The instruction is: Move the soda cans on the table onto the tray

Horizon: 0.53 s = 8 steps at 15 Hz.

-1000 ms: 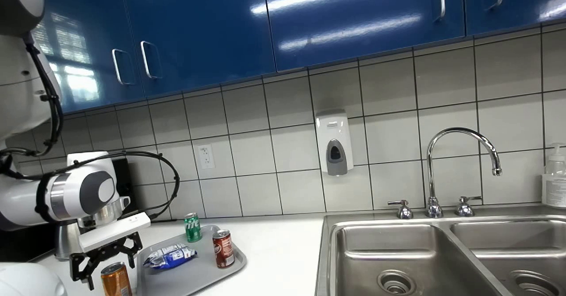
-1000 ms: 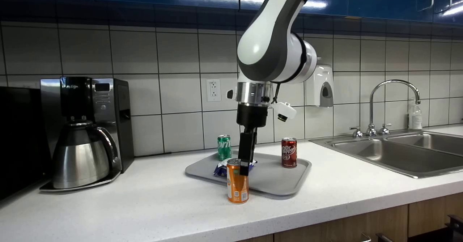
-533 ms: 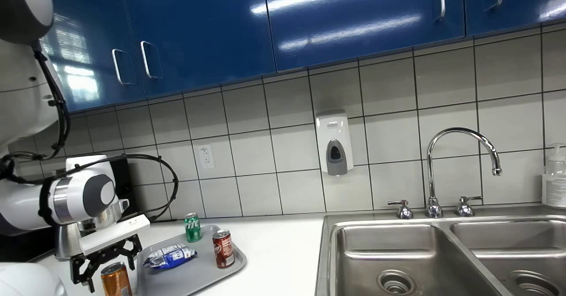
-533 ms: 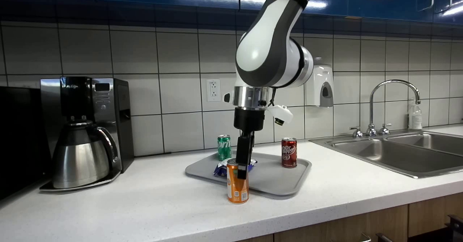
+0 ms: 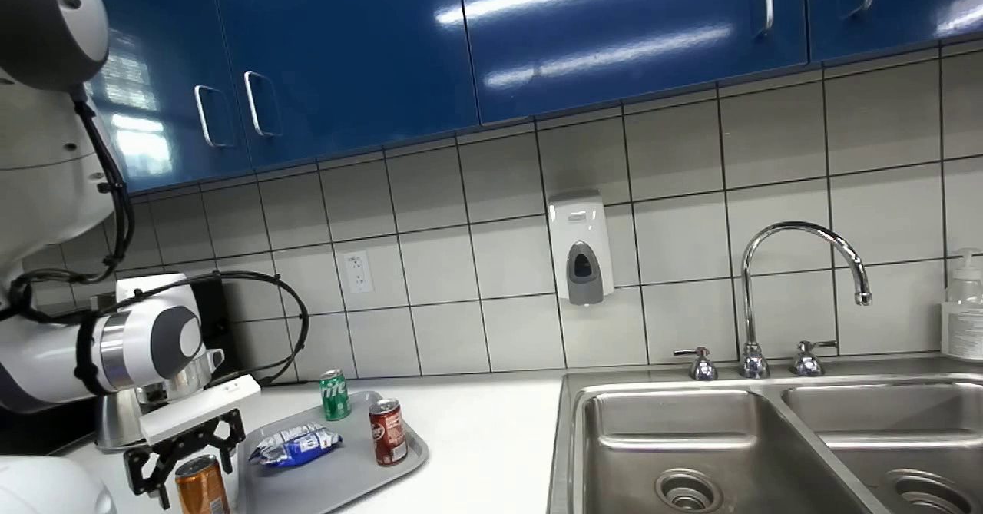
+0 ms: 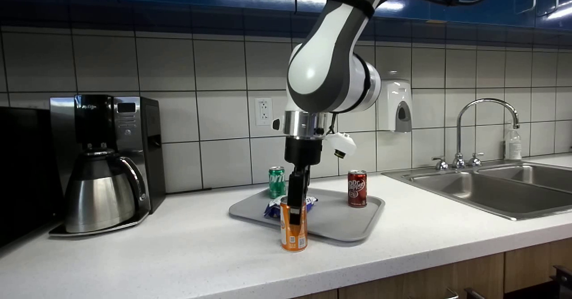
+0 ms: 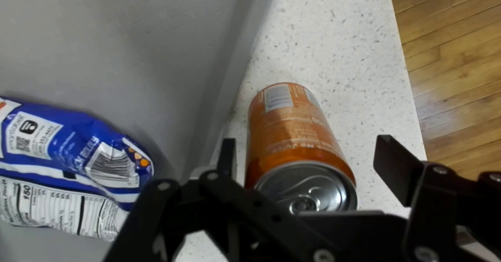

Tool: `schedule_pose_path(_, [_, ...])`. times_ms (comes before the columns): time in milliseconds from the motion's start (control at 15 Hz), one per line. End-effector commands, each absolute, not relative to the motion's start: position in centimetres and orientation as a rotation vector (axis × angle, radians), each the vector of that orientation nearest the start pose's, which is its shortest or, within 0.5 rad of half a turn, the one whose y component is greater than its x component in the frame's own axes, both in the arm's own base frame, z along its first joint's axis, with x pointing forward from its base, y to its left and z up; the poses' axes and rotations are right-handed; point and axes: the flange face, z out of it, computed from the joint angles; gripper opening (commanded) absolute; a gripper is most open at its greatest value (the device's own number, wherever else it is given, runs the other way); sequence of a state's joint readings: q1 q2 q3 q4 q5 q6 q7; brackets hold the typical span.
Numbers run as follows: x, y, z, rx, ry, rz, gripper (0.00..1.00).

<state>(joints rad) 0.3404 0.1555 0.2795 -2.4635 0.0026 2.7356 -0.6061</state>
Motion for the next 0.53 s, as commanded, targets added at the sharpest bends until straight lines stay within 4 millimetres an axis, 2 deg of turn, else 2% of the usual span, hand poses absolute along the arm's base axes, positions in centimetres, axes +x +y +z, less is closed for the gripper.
schedule_pose_path(0, [40.7, 29.43, 24.91, -2.545, -1.758, -0.209, 0.58])
schedule_pose_path(133, [40.87, 29.44, 24.91, -2.547, -1.757, -0.212, 0.42])
schedule_pose_path(200, [40.87, 29.44, 24.91, -2.547, -1.756, -0.212, 0.38])
schedule_pose_path(467, [40.88, 29.4, 25.32, -2.547, -1.749, -0.225, 0.38])
